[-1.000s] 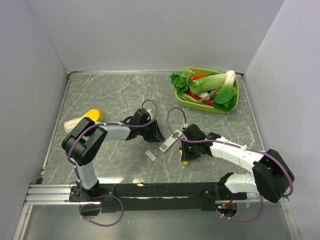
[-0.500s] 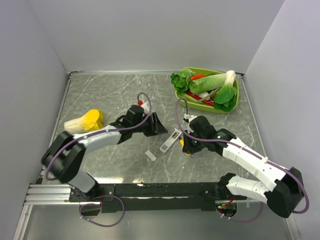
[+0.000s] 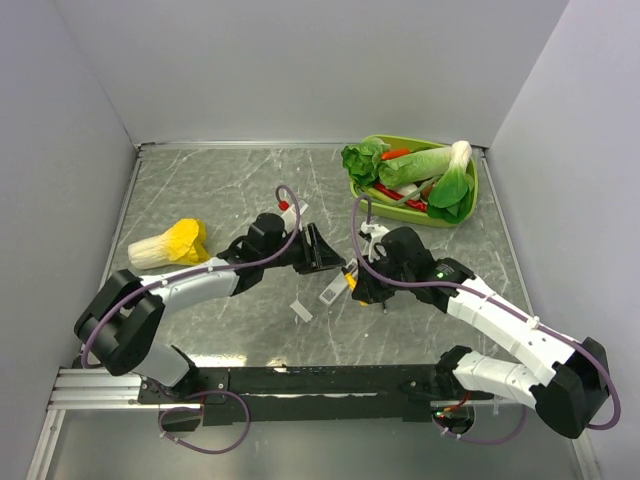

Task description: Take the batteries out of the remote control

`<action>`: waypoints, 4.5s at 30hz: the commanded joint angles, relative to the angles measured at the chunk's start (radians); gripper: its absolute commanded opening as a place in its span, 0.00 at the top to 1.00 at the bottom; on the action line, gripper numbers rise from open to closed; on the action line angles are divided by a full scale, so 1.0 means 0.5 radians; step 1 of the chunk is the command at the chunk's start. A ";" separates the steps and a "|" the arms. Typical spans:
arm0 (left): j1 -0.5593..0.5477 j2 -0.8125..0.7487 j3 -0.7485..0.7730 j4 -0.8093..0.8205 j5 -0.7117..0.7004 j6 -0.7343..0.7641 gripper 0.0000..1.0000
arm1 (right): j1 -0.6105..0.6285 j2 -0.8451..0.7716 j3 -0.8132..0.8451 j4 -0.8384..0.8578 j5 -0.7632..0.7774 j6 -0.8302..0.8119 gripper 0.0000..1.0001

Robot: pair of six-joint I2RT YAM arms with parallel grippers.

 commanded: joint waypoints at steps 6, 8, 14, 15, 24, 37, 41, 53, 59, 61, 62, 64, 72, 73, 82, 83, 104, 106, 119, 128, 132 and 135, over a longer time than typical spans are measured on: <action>-0.062 0.015 -0.075 0.303 0.075 -0.142 0.48 | -0.003 -0.036 0.044 0.325 -0.207 0.077 1.00; -0.062 0.058 -0.130 0.456 0.124 -0.209 0.62 | -0.003 -0.039 0.041 0.356 -0.220 0.086 1.00; -0.059 0.092 -0.228 0.686 0.162 -0.608 0.99 | -0.003 -0.177 -0.078 0.493 -0.027 0.053 0.72; -0.056 0.089 -0.240 0.723 0.159 -0.736 0.99 | -0.003 -0.214 -0.112 0.597 -0.014 0.031 0.63; -0.047 0.074 -0.369 1.118 -0.022 -1.348 0.99 | 0.150 -0.444 -0.290 0.920 0.259 -0.205 0.39; -0.047 -0.012 -0.403 1.122 -0.225 -1.498 0.99 | 0.215 -0.518 -0.388 1.018 0.351 -0.199 0.65; -0.047 0.024 -0.382 1.156 -0.149 -1.486 0.96 | 0.212 -0.570 -0.434 1.046 0.406 -0.172 1.00; 0.275 -0.172 -0.063 -0.166 -0.081 -0.357 0.36 | 0.003 -0.304 0.221 -0.162 0.627 -0.270 1.00; 0.355 0.162 0.271 -0.489 -0.090 0.097 0.43 | -0.012 0.049 0.495 -0.623 0.683 -0.429 1.00; 0.355 0.330 0.330 -0.412 0.017 0.109 0.48 | -0.022 0.135 0.535 -0.635 0.600 -0.444 1.00; 0.355 0.377 0.339 -0.366 0.042 0.088 0.50 | -0.028 0.166 0.538 -0.626 0.569 -0.463 1.00; 0.349 0.496 0.379 -0.283 0.085 0.082 0.52 | -0.049 0.267 0.547 -0.614 0.541 -0.478 1.00; 0.309 0.831 0.529 -0.265 0.213 0.208 0.54 | -0.184 0.482 0.556 -0.506 0.259 -0.610 1.00; 0.303 0.859 0.545 -0.243 0.241 0.217 0.54 | -0.190 0.516 0.566 -0.516 0.247 -0.619 1.00; 0.263 1.092 0.680 -0.142 0.386 0.272 0.58 | -0.197 0.593 0.541 -0.491 0.176 -0.763 1.00; 0.263 1.107 0.692 -0.142 0.392 0.266 0.59 | -0.200 0.599 0.541 -0.482 0.219 -0.773 1.00; 0.229 1.288 0.845 -0.203 0.468 0.358 0.65 | -0.227 0.752 0.642 -0.405 0.311 -0.828 1.00; 0.223 1.295 0.849 -0.203 0.474 0.367 0.65 | -0.236 0.768 0.651 -0.414 0.311 -0.813 1.00; 0.195 1.316 0.876 -0.219 0.468 0.410 0.66 | -0.243 0.826 0.694 -0.494 0.284 -0.810 1.00; 0.174 1.334 0.925 -0.360 0.355 0.465 0.69 | -0.242 0.835 0.707 -0.503 0.290 -0.800 1.00; 0.168 1.341 0.938 -0.415 0.312 0.481 0.71 | -0.239 0.835 0.716 -0.506 0.293 -0.791 1.00; 0.168 1.328 0.922 -0.412 0.303 0.471 0.72 | -0.239 0.847 0.713 -0.516 0.302 -0.797 1.00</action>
